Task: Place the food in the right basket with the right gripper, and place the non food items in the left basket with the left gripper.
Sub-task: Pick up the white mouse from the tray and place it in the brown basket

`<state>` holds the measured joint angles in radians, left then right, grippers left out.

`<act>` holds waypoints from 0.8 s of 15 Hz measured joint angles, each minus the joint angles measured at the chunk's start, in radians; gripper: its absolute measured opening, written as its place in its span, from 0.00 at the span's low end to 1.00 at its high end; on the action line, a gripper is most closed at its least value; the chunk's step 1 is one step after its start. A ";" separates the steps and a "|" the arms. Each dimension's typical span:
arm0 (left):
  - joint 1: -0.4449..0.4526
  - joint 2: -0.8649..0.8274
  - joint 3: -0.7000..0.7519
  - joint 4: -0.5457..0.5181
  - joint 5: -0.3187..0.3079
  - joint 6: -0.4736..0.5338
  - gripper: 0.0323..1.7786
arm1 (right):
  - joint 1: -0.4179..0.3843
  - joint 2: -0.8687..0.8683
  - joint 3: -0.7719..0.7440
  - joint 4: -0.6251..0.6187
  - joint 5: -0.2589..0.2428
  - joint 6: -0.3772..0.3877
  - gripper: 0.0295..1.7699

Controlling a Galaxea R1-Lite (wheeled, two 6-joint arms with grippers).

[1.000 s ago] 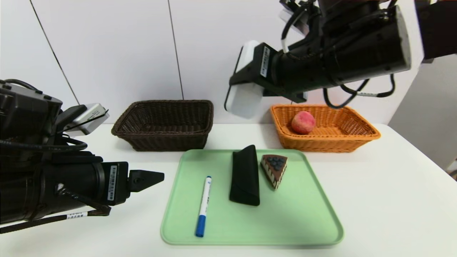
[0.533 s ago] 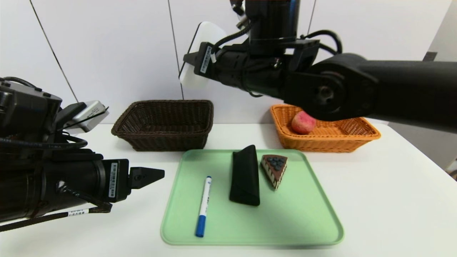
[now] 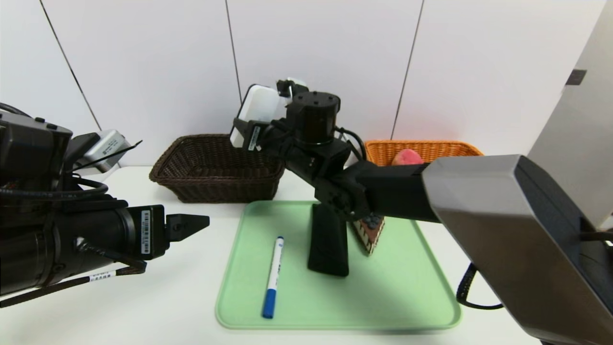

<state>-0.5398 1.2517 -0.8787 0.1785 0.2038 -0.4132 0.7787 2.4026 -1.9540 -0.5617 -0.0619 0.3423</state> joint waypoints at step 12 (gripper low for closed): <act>0.015 0.011 0.005 0.007 -0.001 0.011 0.95 | -0.053 0.095 -0.002 -0.011 0.030 -0.011 0.69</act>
<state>-0.5247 1.2628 -0.8740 0.1855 0.2026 -0.4021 0.7257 2.4977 -1.9564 -0.5730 -0.0321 0.3309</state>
